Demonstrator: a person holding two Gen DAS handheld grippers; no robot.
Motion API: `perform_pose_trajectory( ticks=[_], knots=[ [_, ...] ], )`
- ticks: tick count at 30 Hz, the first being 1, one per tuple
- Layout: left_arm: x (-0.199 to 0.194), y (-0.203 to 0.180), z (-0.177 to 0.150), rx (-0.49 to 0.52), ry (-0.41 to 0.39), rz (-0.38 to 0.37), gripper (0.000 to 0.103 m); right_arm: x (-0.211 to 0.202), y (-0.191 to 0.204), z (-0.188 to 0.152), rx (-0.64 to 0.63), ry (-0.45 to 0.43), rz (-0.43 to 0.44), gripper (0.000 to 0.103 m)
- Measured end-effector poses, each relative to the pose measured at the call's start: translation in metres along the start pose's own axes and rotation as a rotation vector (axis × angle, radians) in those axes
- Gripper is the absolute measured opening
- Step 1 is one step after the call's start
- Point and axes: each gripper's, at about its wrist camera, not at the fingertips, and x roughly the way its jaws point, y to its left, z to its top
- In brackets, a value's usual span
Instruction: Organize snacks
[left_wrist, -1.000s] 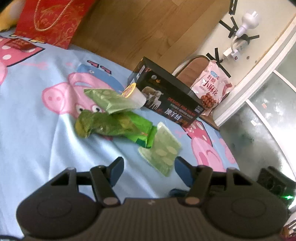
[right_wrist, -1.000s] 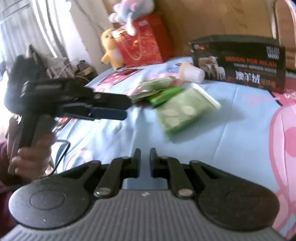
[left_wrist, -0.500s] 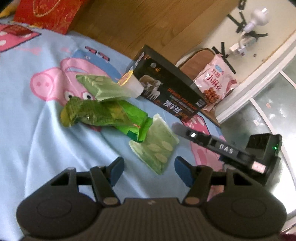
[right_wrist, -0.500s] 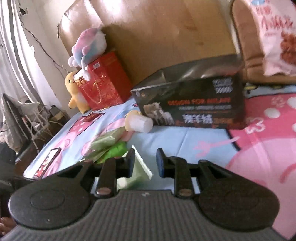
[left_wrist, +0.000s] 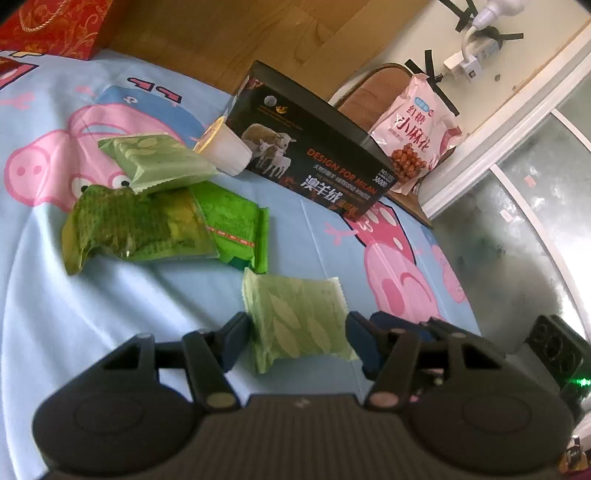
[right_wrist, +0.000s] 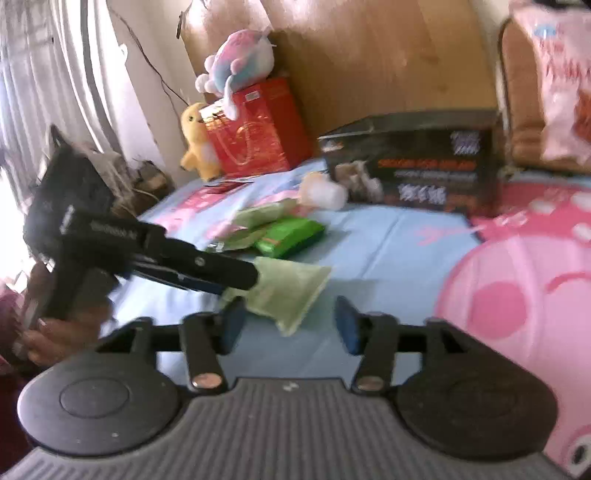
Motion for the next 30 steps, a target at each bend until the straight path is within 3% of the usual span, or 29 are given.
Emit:
perform_pose_trajectory(
  ticks=[3,5,6,8,10,14,20,24,27,30],
  knots=[
    [0.001,-0.001,0.000,0.008,0.004,0.008,0.058,0.011,0.004,-0.002,-0.077,0.035,0.001,0.061],
    [0.004,-0.006,0.000,0.028,0.010,0.022,0.050,0.024,0.007,-0.003,-0.103,0.063,0.015,0.059],
    [0.007,-0.009,0.001,0.042,0.017,0.031,0.046,0.029,0.008,-0.004,-0.109,0.064,0.015,0.056],
    [0.011,-0.018,0.005,0.081,0.028,0.056,0.044,0.031,0.012,-0.001,-0.120,0.053,0.004,0.035],
    [0.012,-0.029,0.013,0.127,0.018,0.051,0.044,0.026,0.011,0.004,-0.126,0.017,-0.023,0.032],
    [0.007,-0.055,0.044,0.212,-0.046,-0.009,0.044,0.006,-0.001,0.025,-0.101,-0.096,-0.064,0.031],
    [0.033,-0.093,0.107,0.332,-0.156,-0.028,0.045,0.010,-0.027,0.075,-0.143,-0.253,-0.243,0.031],
    [0.076,-0.097,0.141,0.344,-0.148,-0.001,0.046,0.039,-0.064,0.100,-0.118,-0.257,-0.355,0.033],
    [0.105,-0.098,0.150,0.349,-0.128,0.043,0.050,0.061,-0.082,0.104,-0.121,-0.228,-0.441,0.040],
    [0.112,-0.097,0.151,0.337,-0.119,0.036,0.055,0.062,-0.090,0.101,-0.091,-0.242,-0.496,0.050]
  ],
)
